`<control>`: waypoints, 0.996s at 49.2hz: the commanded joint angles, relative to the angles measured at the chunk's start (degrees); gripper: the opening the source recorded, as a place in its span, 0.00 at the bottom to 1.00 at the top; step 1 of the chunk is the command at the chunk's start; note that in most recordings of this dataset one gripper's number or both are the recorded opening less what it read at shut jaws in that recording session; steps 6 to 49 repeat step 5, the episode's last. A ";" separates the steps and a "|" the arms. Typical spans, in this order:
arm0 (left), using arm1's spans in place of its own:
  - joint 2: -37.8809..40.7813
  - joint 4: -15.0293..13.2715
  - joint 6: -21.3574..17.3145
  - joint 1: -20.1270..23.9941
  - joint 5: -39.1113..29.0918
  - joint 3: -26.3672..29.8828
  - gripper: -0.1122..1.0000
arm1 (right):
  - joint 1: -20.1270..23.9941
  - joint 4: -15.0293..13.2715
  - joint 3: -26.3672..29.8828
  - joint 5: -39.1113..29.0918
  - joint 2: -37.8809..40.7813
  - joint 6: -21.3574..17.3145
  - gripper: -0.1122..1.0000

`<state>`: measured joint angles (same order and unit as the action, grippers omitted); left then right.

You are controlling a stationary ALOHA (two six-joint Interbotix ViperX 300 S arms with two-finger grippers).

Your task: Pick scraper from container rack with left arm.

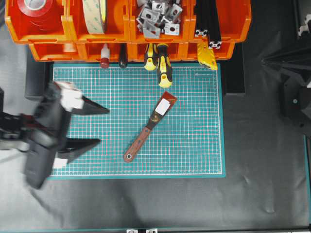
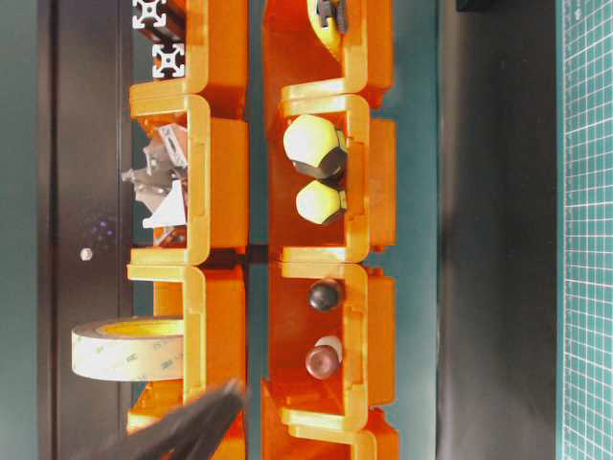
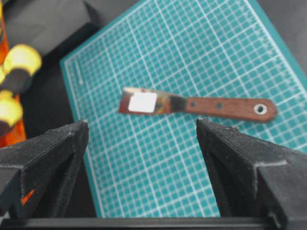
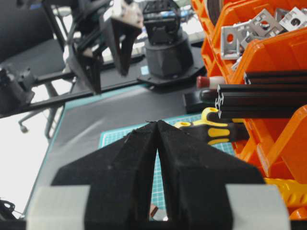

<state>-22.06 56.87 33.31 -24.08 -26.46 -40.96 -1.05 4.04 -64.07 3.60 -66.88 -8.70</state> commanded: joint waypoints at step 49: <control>-10.11 0.26 5.54 -0.53 -0.18 -3.78 0.89 | -0.09 0.00 2.11 0.09 0.35 0.00 0.11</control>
